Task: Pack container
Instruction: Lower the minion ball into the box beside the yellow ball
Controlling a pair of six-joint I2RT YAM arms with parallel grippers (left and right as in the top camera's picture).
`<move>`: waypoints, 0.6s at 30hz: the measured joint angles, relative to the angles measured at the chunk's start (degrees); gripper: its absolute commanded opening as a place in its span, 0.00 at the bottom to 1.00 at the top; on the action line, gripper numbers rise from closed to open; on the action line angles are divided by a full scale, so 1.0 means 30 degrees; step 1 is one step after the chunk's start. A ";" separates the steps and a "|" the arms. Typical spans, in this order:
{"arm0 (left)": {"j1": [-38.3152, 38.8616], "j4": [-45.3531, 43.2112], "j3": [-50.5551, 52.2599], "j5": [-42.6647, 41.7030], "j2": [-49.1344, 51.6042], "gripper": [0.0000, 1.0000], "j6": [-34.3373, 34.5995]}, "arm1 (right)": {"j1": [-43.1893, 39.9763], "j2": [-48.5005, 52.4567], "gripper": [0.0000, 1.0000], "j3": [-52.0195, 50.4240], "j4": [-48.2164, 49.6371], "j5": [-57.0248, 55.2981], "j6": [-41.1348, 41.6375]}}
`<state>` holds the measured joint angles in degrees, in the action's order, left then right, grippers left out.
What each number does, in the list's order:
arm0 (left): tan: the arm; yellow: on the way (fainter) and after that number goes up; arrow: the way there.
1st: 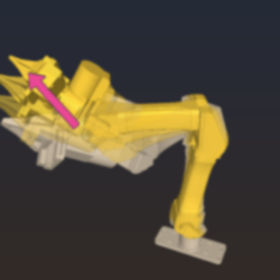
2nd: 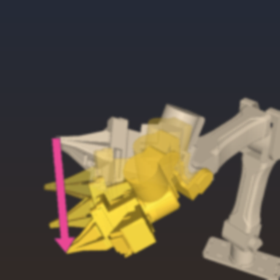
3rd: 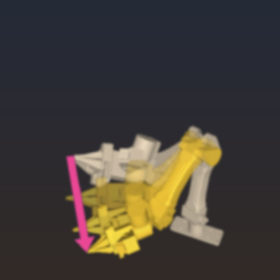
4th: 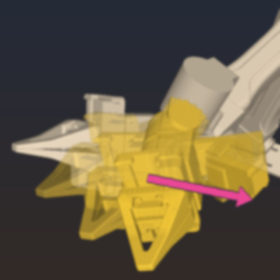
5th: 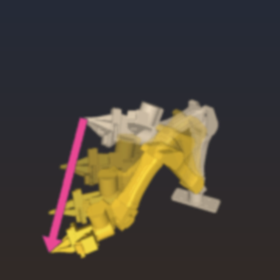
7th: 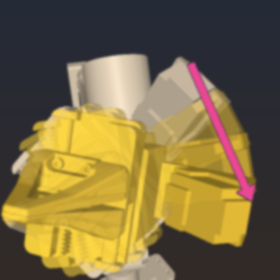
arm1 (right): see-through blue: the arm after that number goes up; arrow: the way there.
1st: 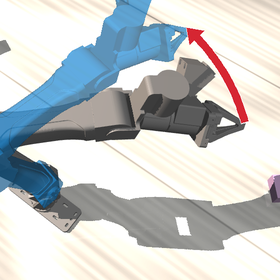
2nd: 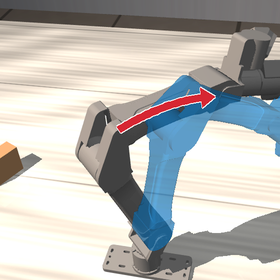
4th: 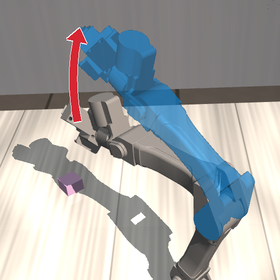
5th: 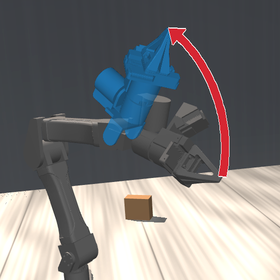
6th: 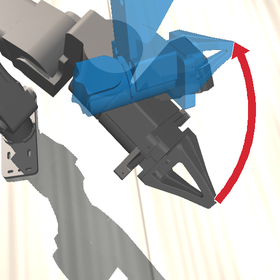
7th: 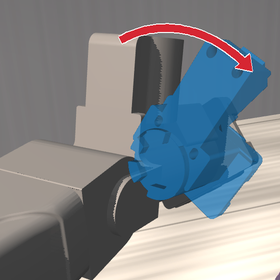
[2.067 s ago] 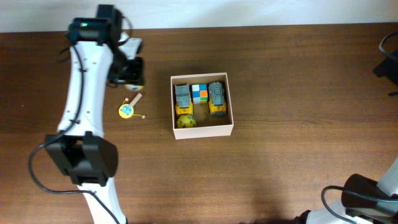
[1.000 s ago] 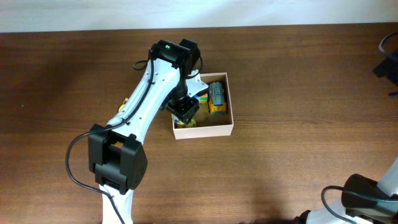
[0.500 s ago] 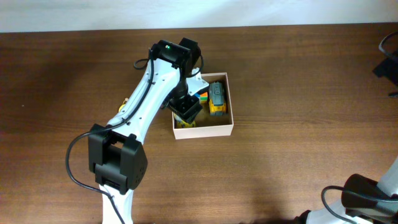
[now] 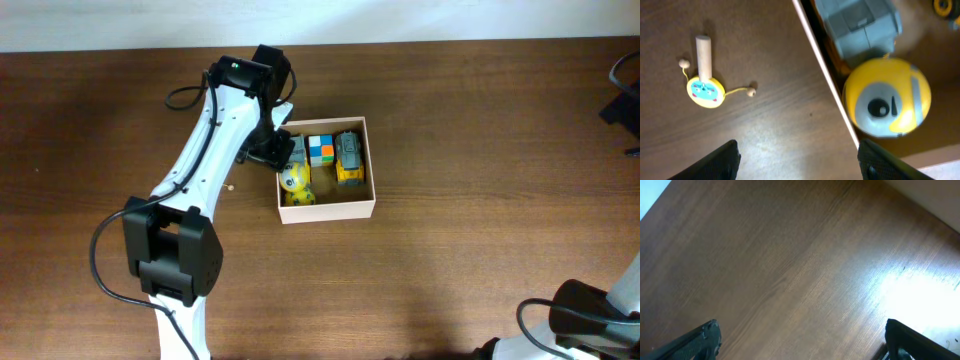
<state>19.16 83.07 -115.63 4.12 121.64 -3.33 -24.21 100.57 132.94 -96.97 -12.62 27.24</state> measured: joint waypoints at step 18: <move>0.0984 -0.1158 -0.0029 0.0000 0.0000 0.77 0.0430 | 0.0000 0.0000 0.99 0.0000 -0.0007 0.0000 0.0000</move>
<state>22.11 79.59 -115.72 4.12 121.64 -2.04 -24.21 100.57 132.94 -96.99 -12.62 27.24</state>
